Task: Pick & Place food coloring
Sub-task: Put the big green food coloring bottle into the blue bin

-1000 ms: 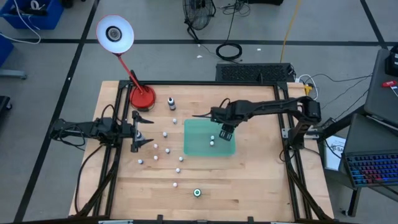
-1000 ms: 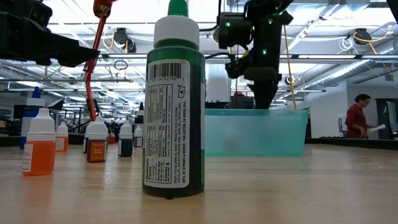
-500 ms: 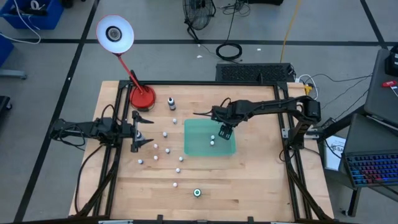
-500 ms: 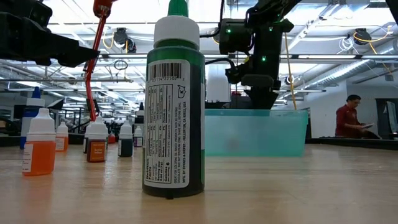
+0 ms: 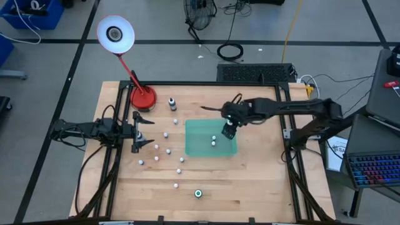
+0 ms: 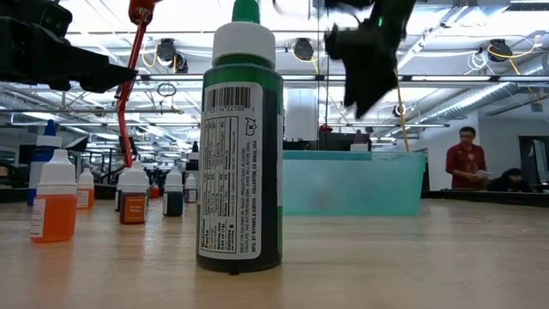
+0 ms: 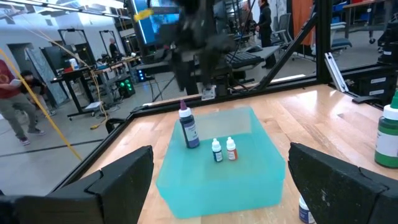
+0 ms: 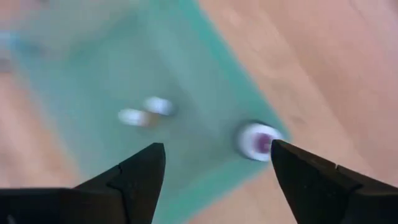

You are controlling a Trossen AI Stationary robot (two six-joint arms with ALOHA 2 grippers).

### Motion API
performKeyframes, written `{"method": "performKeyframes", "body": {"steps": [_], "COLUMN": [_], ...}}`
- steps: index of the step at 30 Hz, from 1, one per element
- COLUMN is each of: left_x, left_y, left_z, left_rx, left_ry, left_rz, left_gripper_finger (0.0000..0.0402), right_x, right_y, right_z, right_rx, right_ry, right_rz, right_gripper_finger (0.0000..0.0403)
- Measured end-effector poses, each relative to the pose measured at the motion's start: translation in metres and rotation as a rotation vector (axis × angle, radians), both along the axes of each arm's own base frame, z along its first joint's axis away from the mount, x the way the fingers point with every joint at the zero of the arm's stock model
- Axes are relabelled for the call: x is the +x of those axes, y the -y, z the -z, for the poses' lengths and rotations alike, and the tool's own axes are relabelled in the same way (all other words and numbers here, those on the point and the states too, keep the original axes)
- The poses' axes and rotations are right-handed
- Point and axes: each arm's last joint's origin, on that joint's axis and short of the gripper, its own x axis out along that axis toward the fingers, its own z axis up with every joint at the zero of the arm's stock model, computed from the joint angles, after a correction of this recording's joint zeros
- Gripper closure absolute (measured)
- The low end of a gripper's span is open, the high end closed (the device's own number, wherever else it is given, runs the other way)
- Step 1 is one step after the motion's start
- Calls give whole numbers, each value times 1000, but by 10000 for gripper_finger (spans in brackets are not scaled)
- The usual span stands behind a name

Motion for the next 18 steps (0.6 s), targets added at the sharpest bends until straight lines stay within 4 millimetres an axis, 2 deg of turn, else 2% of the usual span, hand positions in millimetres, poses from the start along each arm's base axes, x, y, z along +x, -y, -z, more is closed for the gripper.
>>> {"method": "performKeyframes", "body": {"steps": [2, 4, 7, 13, 18], "left_x": [0, 0, 0, 0, 0], "left_y": [0, 0, 0, 0, 0], "left_z": [0, 0, 0, 0, 0], "left_rx": [0, 0, 0, 0, 0], "left_ry": [0, 0, 0, 0, 0], "left_rz": [0, 0, 0, 0, 0], "left_gripper_finger": [37, 36, 36, 36, 37], "right_x": [3, 8, 19, 34, 44], "right_y": [-17, -38, -78, -147, -181], "right_z": [-10, -15, -12, 17, 50], "right_rx": [16, 12, -19, -55, -98], "right_ry": [90, 162, 240, 268, 241], "right_rz": [-87, -246, -491, -755, -821], "right_gripper_finger": [130, 130, 129, 129, 129]}}
